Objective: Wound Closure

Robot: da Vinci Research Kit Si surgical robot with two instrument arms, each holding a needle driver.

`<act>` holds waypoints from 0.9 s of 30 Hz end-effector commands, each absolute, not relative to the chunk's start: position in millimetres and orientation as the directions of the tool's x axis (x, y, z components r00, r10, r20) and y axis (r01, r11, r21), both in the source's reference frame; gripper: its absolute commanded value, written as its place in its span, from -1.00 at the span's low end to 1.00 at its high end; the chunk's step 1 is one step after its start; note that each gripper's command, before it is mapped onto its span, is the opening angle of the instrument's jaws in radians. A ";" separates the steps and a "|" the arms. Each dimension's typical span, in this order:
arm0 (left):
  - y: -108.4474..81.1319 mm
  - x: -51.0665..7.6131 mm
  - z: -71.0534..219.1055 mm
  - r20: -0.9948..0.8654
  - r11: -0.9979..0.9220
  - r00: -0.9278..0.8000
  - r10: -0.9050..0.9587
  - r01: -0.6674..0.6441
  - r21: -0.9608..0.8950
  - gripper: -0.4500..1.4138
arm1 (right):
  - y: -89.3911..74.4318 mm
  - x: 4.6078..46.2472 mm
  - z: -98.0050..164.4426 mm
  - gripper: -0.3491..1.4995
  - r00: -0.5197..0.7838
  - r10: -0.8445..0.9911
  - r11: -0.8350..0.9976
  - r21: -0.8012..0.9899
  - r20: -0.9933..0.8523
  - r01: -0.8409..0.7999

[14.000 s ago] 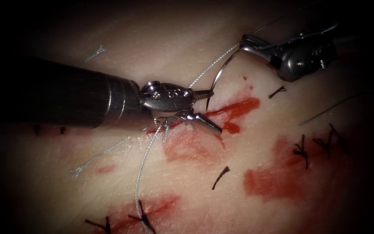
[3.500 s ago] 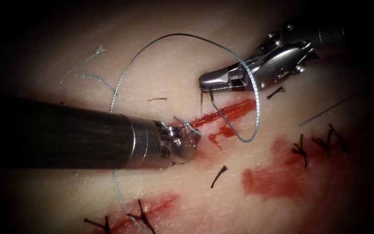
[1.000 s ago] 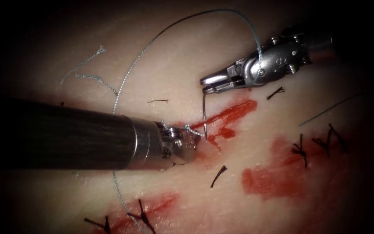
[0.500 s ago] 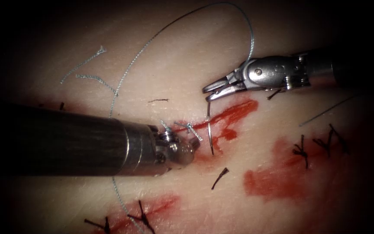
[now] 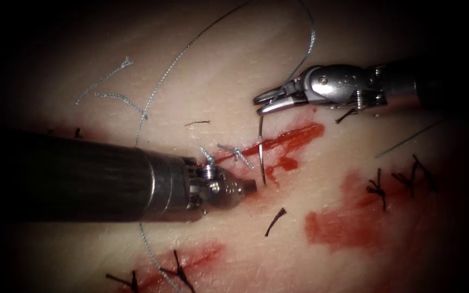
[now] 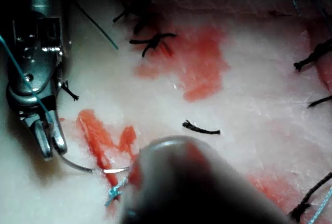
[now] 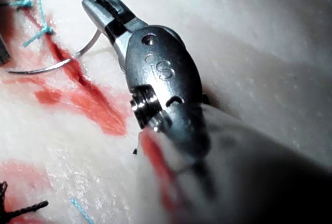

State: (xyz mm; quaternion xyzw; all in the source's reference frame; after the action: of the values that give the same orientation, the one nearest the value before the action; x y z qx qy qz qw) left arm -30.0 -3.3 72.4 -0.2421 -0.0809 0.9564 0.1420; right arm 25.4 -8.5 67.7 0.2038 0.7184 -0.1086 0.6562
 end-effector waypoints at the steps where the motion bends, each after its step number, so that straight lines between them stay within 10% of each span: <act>1: -3.5 -30.6 72.9 -0.438 -0.947 -0.844 0.308 -0.230 -0.222 -1.00 | -8.2 26.3 67.7 -1.00 -0.059 0.145 0.895 0.105 -0.988 0.434; 21: -2.3 -30.6 72.1 -0.447 -0.955 -0.845 0.293 -0.238 -0.176 -1.00 | -9.9 26.4 69.3 -1.00 0.050 0.228 0.844 0.223 -0.972 0.488; 27: -2.6 -30.0 71.6 -0.499 -0.977 -0.839 0.215 -0.181 -0.117 -0.55 | -10.1 25.8 70.4 -1.00 0.096 0.360 0.790 0.358 -0.928 0.498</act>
State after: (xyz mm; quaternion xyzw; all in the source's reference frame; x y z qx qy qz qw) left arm -29.5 -2.3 71.0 -0.2661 -0.0225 0.9612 0.0686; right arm 24.8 -9.7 70.3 0.3334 0.6699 -0.0363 0.6624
